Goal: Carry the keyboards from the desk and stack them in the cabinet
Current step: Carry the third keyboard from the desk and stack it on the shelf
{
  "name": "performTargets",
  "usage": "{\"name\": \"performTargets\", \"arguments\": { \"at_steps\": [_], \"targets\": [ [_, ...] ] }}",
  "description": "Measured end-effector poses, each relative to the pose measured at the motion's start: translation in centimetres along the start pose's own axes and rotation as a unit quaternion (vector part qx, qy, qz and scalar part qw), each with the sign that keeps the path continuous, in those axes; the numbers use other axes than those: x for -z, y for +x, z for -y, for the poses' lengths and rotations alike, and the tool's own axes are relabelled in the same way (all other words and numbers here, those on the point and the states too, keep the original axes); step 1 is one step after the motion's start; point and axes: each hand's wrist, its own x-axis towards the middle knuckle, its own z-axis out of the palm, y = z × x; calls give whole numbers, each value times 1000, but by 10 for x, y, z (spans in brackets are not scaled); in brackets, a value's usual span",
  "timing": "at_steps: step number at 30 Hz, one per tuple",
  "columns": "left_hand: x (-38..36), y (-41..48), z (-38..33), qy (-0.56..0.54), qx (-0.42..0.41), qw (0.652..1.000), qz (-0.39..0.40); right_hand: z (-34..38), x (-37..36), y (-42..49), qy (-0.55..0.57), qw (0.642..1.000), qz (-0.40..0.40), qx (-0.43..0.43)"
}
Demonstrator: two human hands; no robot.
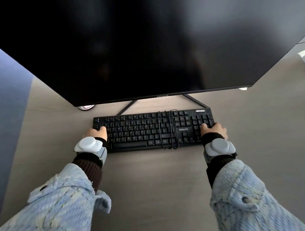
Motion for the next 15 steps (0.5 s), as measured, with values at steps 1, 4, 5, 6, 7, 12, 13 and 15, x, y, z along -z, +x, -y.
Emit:
{"name": "performTargets", "arguments": {
  "at_steps": [1, 4, 5, 6, 7, 12, 13, 15],
  "targets": [
    [3, -4, 4, -7, -1, 1000, -3, -3, 1, -3, 2, 1000, -5, 2],
    [15, -11, 21, -26, 3, 1000, -6, -10, 5, -14, 16, 1000, -9, 17],
    [20, -13, 27, -31, 8, 999, -8, -11, 7, -19, 21, 999, -8, 25],
    [26, -15, 32, -37, 12, 999, -12, -12, 9, -25, 26, 999, -7, 32],
    [32, -20, 38, -48, 16, 999, -18, -12, 11, -31, 31, 999, -7, 41],
    [67, -49, 78, -113, 31, 992, -49, -5, 23, -72, 45, 995, -1, 89],
    [73, -48, 92, -133, 35, 989, -55, -3, 24, -82, 47, 994, 3, 99],
    [93, -64, 116, -161, 44, 983, -80, 2, 23, -106, 45, 991, 13, 125]
  ]
}}
